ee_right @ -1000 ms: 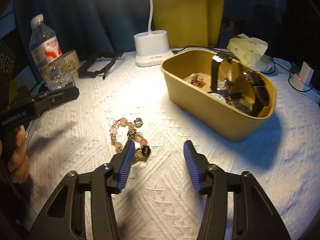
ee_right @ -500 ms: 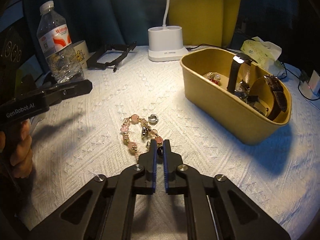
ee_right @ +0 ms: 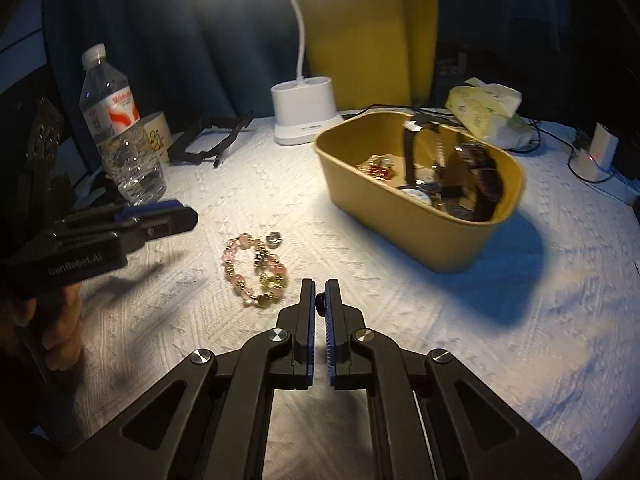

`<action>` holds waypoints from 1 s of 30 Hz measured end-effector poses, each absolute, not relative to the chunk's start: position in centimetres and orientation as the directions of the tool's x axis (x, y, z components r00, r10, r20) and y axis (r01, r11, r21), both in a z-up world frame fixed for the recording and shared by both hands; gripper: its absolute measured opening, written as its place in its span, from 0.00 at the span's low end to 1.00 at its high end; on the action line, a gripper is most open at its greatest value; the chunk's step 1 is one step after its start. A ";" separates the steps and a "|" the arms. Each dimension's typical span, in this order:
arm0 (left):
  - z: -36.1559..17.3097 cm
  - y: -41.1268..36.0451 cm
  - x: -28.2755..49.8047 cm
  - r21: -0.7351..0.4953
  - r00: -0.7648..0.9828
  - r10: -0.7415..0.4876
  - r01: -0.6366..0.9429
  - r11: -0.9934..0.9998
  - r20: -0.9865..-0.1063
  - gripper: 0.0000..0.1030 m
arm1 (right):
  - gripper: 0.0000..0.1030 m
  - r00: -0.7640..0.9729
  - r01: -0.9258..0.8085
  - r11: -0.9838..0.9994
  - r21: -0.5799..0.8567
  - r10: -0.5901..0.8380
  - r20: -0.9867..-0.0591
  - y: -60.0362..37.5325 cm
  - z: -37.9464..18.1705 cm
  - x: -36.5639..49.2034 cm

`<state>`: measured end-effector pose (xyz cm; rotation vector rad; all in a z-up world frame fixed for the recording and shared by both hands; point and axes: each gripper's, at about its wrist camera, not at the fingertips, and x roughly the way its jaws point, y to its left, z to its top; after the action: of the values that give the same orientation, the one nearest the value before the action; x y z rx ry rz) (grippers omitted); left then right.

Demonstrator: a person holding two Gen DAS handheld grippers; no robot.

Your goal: Organize jewelry

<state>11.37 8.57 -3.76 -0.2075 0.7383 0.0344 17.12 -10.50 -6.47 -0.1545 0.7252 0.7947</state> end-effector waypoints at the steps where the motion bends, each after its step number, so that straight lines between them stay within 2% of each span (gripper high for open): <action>1: -3.9 8.2 11.7 -0.169 0.732 -0.039 -0.104 0.980 -0.680 0.30 | 0.05 0.478 -0.695 0.705 0.142 0.599 -0.642 -10.9 -6.5 17.2; 11: -5.9 6.5 14.6 -0.094 0.644 0.002 -0.115 0.989 -0.765 0.30 | 0.05 0.490 -0.668 0.719 0.194 0.620 -0.613 -13.6 -6.5 18.3; 15: -6.0 6.1 15.1 -0.052 0.637 0.032 -0.113 0.992 -0.770 0.30 | 0.05 0.493 -0.664 0.719 0.206 0.628 -0.602 -14.1 -6.5 18.7; 16: -6.1 5.8 15.1 -0.032 0.634 0.044 -0.107 0.994 -0.772 0.29 | 0.05 0.493 -0.664 0.718 0.209 0.630 -0.600 -14.2 -6.5 18.7; 17: -6.1 5.6 15.2 -0.020 0.633 0.049 -0.102 0.995 -0.773 0.22 | 0.05 0.492 -0.663 0.717 0.214 0.633 -0.597 -14.3 -6.5 18.8; 18: -6.1 5.5 15.2 -0.006 0.633 0.059 -0.100 0.995 -0.772 0.10 | 0.05 0.492 -0.663 0.717 0.217 0.635 -0.596 -14.4 -6.5 18.8; 23: -5.8 5.3 14.9 -0.010 0.643 0.052 -0.093 0.996 -0.764 0.09 | 0.05 0.489 -0.669 0.708 0.227 0.649 -0.583 -14.6 -6.2 18.7; 30: -2.9 3.6 13.6 -0.001 0.708 0.050 -0.071 0.997 -0.704 0.09 | 0.05 0.496 -0.668 0.706 0.234 0.658 -0.567 -15.3 -5.9 18.3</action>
<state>13.63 3.61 -2.92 -0.0290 0.7810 0.0672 18.32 -15.27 -5.87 -0.0172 0.6792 0.8032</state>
